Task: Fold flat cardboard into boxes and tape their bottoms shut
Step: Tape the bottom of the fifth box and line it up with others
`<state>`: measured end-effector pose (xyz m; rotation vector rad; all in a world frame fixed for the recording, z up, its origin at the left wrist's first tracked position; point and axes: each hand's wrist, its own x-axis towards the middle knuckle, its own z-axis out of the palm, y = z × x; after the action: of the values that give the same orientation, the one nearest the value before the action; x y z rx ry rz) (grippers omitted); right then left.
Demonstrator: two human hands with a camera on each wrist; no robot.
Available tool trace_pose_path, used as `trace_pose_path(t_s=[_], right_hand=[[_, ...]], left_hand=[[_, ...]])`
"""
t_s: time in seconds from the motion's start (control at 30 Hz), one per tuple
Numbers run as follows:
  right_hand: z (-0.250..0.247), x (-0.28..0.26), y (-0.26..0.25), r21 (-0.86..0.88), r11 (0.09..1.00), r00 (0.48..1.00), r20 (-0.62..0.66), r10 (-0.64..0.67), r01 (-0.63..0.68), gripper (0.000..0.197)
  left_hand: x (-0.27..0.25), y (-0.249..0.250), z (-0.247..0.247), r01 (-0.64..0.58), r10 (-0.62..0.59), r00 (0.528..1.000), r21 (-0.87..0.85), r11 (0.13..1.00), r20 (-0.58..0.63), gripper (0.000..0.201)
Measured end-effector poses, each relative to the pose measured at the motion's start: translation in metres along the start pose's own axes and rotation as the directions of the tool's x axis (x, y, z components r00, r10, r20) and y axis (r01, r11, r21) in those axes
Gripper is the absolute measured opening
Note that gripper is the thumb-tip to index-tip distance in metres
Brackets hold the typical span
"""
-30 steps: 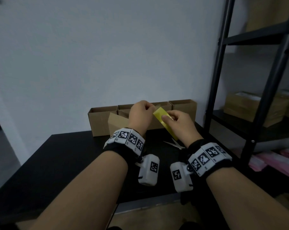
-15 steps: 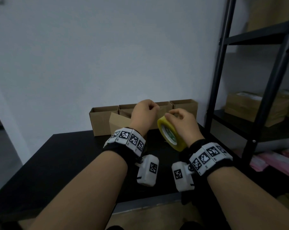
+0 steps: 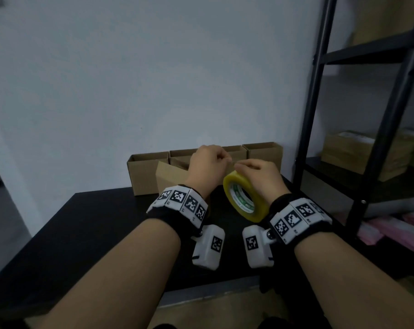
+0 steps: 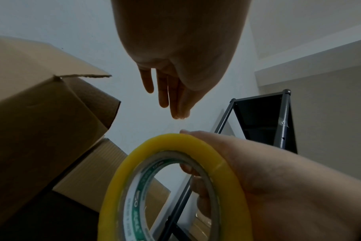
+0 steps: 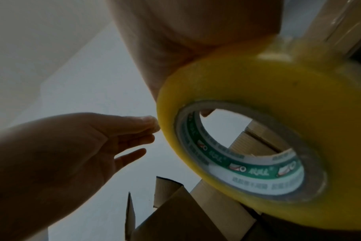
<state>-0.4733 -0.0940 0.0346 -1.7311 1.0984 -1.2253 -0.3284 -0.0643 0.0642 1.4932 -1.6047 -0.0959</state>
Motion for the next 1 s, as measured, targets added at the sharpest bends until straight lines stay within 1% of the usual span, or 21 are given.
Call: trace_pose_path(t_s=[0.13,0.2,0.3,0.4,0.47,0.6,0.7,0.77,0.83,0.9,0.93,1.0], right_hand=[[-0.002,0.001,-0.002,0.066,0.998,1.0,0.001,0.017,-0.017,0.015],[-0.001,0.002,-0.004,0.058,0.998,1.0,-0.009,0.017,-0.017,0.011],[0.001,0.005,-0.003,0.001,1.0,0.999,-0.035,-0.004,0.004,0.009],[0.001,0.004,0.001,-0.018,1.0,0.999,-0.038,-0.018,0.017,0.018],[0.0,0.001,0.001,-0.005,1.0,1.0,-0.014,0.007,-0.007,0.02],[0.0,-0.002,0.0,0.033,0.999,0.999,-0.019,0.044,-0.044,0.007],[0.001,-0.003,-0.002,0.04,0.999,0.998,-0.05,0.038,-0.036,0.007],[0.001,-0.002,-0.004,0.029,0.999,0.998,-0.066,0.024,-0.022,0.009],[0.002,0.0,-0.006,-0.005,1.0,0.997,-0.081,0.007,-0.007,0.011],[0.004,0.003,-0.009,-0.06,0.998,0.996,-0.093,-0.006,0.001,0.013],[0.005,0.004,-0.01,-0.081,0.997,0.995,-0.097,-0.011,0.003,0.014],[0.009,0.006,-0.012,-0.101,0.995,0.995,-0.099,-0.017,0.007,0.014]], left_hand=[[0.0,0.0,-0.001,-0.067,0.067,0.998,0.08,0.995,0.005,0.01],[-0.001,0.002,0.0,-0.088,0.09,0.996,0.098,0.991,-0.013,0.011],[0.0,0.006,0.0,-0.063,0.065,0.997,0.033,0.997,-0.051,0.011],[0.004,0.004,-0.003,-0.041,0.042,0.998,0.016,0.999,-0.047,0.012],[0.006,0.002,-0.006,-0.031,0.032,0.999,0.026,0.999,-0.034,0.013],[0.004,0.001,-0.006,-0.063,0.066,0.997,0.059,0.996,-0.037,0.013],[0.004,-0.001,-0.008,-0.06,0.064,0.992,0.046,0.997,-0.109,0.013],[0.006,-0.005,-0.011,-0.063,0.069,0.989,0.045,0.997,-0.131,0.013],[0.008,-0.01,-0.014,-0.031,0.03,0.995,-0.011,0.999,-0.095,0.016],[0.01,-0.012,-0.018,0.038,-0.043,0.998,-0.135,0.99,-0.037,0.021],[0.01,-0.013,-0.02,0.061,-0.066,0.998,-0.183,0.981,-0.023,0.022],[0.01,-0.014,-0.022,0.074,-0.08,0.997,-0.222,0.972,-0.018,0.023]])
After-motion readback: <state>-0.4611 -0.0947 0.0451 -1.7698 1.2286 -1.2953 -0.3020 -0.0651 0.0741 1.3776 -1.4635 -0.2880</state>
